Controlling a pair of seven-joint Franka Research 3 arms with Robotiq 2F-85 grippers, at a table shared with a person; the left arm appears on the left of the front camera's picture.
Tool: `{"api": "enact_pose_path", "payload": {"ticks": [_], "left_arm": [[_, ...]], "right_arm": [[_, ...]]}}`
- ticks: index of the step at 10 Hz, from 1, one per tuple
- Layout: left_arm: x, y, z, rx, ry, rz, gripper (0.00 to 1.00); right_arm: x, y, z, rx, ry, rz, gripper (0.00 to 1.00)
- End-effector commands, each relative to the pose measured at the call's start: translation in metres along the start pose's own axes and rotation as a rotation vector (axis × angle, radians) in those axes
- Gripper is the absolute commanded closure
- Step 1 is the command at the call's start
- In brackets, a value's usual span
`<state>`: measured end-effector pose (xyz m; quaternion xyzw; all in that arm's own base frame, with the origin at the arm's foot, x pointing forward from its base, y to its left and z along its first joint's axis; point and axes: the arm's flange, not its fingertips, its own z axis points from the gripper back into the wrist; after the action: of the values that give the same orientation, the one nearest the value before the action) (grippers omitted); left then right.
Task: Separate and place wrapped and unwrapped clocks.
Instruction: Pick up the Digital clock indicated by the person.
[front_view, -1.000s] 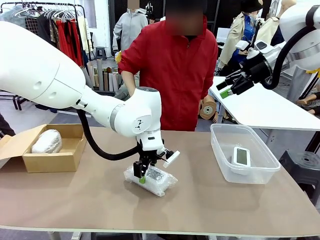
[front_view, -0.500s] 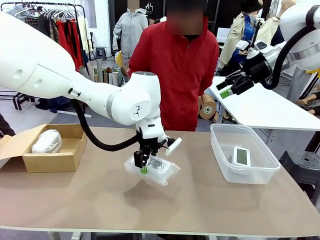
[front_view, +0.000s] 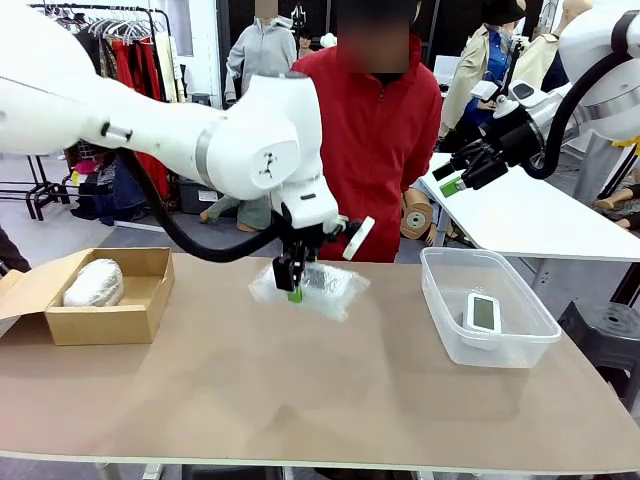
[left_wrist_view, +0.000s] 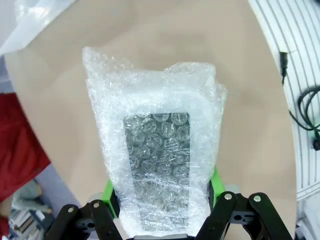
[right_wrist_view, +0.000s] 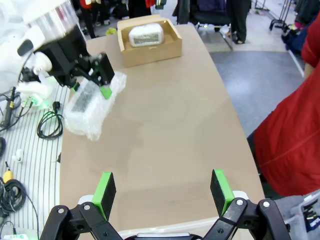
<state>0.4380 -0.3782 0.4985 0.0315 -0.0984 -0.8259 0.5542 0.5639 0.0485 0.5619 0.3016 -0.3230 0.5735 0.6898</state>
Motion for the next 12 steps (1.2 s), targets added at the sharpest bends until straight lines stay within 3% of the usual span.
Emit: {"api": "enact_pose_path", "payload": {"ticks": [1, 4, 6, 9, 12], "left_arm": [[-0.001, 0.008, 0.033, 0.040, 0.038, 0.065, 1.00], [-0.007, 0.019, 0.107, 0.109, 0.052, 0.090, 1.00], [-0.006, 0.017, 0.134, 0.155, 0.036, 0.074, 1.00], [-0.010, 0.014, 0.136, 0.175, 0.024, 0.018, 1.00], [-0.003, 0.018, 0.147, 0.167, 0.027, 0.065, 1.00]], "right_arm": [[0.001, 0.003, 0.001, -0.001, 0.000, 0.004, 0.00], [0.001, 0.003, 0.001, -0.001, 0.000, 0.004, 0.00], [0.001, 0.003, 0.001, -0.001, 0.000, 0.004, 0.00], [0.001, 0.003, 0.001, -0.001, 0.000, 0.004, 0.00], [0.001, 0.003, 0.001, -0.001, 0.000, 0.004, 0.00]]}}
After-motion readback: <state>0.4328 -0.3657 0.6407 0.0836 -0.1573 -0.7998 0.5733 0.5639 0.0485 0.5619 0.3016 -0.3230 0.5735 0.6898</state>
